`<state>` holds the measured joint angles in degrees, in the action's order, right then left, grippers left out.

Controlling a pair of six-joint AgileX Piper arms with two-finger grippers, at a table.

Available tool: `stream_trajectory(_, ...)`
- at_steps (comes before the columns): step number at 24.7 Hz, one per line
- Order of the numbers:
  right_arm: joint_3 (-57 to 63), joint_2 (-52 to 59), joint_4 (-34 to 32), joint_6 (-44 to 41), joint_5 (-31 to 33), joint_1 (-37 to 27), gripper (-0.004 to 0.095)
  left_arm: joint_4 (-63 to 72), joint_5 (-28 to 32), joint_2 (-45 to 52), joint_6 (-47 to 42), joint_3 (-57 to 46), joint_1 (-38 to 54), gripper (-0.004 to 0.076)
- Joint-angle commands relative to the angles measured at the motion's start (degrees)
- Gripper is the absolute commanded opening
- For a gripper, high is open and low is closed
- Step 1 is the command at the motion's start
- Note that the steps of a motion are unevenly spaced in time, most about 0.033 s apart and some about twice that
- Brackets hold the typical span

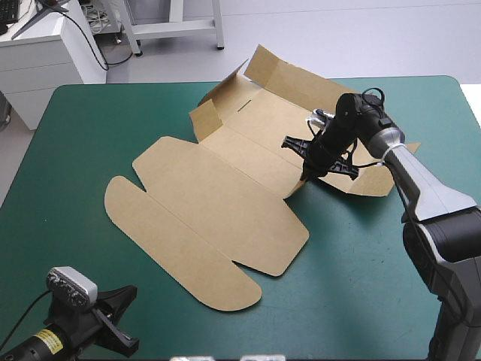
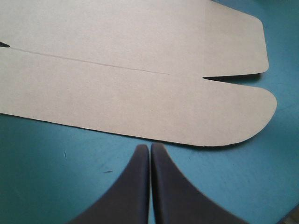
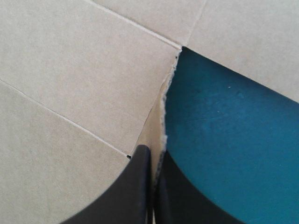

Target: Fold the box

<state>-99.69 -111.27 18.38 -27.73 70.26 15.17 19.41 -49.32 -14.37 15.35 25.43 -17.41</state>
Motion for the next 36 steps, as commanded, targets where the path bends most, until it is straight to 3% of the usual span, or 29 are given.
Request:
stream_trajectory(1,-1.9,3.08,-0.67,3.59,1.42,-0.09,-0.0011,1.86,3.6,-0.68,0.23,1.47,-0.2,-0.0008)
stream_trajectory(15,-1.9,3.08,-8.29,17.27,1.42,-0.09,-0.0011,2.0,3.6,-0.68,0.11,1.47,-0.2,-0.0008)
stream_trajectory(26,-1.9,3.08,-30.42,43.08,1.42,-0.09,-0.0014,2.0,3.6,-0.68,0.02,1.47,-0.2,-0.0008)
stream_trajectory(31,-1.9,3.08,-29.27,51.96,-2.36,-0.76,-0.0014,2.0,3.6,-0.68,0.02,1.45,-0.2,-0.0008)
stream_trajectory(34,-1.9,3.08,-29.27,56.71,-1.83,-0.76,-0.0014,2.0,3.6,-0.68,0.02,1.45,-0.2,-0.0008)
stream_trajectory(36,-1.9,3.08,-27.77,64.22,0.13,-0.76,-0.0014,2.0,3.6,-0.68,0.02,1.45,-0.2,-0.0008)
